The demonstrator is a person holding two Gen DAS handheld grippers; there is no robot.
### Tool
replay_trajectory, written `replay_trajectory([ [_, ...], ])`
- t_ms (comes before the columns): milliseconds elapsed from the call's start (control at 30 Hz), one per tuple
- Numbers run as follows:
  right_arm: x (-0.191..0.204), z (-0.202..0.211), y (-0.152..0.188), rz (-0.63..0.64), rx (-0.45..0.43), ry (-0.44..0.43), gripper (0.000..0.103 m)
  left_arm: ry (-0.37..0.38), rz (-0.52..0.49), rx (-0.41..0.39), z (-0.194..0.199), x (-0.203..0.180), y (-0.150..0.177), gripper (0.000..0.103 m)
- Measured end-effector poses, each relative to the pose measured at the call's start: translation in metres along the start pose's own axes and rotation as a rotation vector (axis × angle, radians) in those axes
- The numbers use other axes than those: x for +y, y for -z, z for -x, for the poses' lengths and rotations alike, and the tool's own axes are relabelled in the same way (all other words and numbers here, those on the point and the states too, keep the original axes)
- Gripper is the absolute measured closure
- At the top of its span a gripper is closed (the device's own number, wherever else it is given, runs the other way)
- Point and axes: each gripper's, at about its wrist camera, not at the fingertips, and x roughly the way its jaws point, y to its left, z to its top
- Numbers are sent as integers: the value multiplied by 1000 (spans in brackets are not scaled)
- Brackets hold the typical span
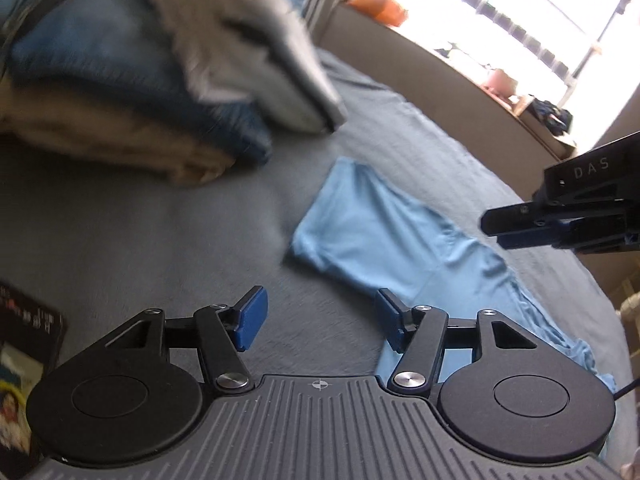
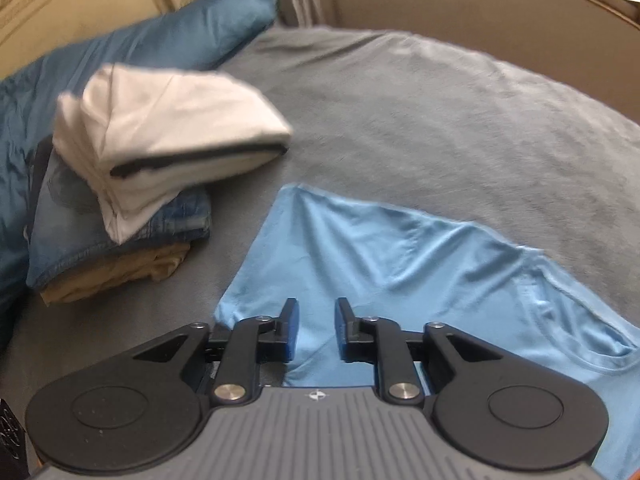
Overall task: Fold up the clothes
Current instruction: 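Move the open right tool over the folded shirt side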
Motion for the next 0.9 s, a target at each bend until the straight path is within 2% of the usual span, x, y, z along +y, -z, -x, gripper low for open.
replay_trajectory([
  [100,17,-25,-3,38,47,-9,67,1,46,-5,-5,7,1,45],
  [267,42,-69,-12,74,107,-8,66,21,78,-39,-10,12,2,47],
  [333,48,-80,-16,88,121,-20,66,20,84,-45,-12,15,3,54],
  [433,57,-87,-18,145,128,-71,66,15,90,-47,-14,19,5,56],
  [467,64,-86,-17,193,126,-90,66,12,92,-46,-15,21,6,57],
  [633,107,-85,3,598,108,-118,66,7,84,-42,-19,25,15,59],
  [733,126,-95,15,765,137,-120,67,2,65,-51,-20,23,19,59],
  [833,135,-113,23,862,166,-54,73,0,60,-53,-20,22,20,59],
  [867,134,-120,24,869,175,-23,89,1,58,-52,-20,22,19,59],
  [900,133,-124,23,860,173,-12,97,1,57,-53,-20,22,19,59],
])
